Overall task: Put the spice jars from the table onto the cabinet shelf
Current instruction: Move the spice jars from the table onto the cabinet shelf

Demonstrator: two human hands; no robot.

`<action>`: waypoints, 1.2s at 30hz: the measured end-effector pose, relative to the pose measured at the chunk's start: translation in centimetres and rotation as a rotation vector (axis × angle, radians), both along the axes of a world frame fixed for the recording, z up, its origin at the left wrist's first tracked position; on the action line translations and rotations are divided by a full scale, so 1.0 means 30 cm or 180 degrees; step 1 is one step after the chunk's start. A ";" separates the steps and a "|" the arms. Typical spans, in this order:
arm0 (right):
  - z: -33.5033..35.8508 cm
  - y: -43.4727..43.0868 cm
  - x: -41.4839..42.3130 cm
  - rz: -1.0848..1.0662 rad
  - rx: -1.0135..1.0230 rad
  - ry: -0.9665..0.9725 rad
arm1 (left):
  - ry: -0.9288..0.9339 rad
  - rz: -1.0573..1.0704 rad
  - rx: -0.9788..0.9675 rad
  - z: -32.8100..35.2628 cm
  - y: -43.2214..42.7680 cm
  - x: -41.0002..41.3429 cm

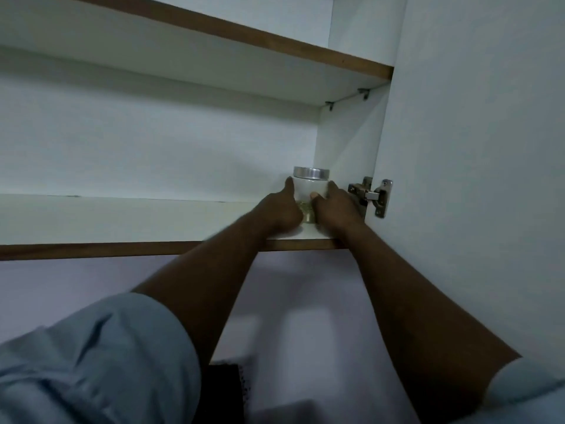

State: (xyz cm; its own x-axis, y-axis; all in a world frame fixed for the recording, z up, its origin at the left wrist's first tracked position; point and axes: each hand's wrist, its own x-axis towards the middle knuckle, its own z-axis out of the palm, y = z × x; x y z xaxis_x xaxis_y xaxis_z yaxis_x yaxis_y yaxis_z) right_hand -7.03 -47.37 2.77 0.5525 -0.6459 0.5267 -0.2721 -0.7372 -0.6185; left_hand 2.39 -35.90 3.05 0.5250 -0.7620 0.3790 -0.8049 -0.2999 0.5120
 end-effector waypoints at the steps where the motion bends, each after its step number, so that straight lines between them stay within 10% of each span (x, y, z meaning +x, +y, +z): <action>1: -0.005 0.005 0.012 -0.0038 -0.0035 0.0049 | 0.0004 0.0042 -0.0037 -0.005 -0.012 0.009; 23: -0.102 0.119 -0.026 -0.0759 -0.0330 0.0176 | -0.0515 0.0272 -0.0727 -0.051 -0.030 0.044; 29: -0.298 0.325 -0.216 -0.0558 -0.0476 -0.0960 | -0.1064 0.0439 -0.0804 -0.077 0.101 -0.082; 36: -0.650 0.572 -0.379 -0.0038 0.0103 -0.0461 | -0.0450 -0.0675 -0.1268 -0.569 0.444 -0.359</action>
State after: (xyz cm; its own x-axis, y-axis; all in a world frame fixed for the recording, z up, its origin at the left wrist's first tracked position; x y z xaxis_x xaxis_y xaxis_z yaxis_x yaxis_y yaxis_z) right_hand -18.40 -30.22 -16.74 0.4644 -0.6700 0.5792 -0.1870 -0.7135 -0.6753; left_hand -8.38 -22.58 -14.04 0.2956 -0.6277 0.7202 -0.8974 0.0762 0.4347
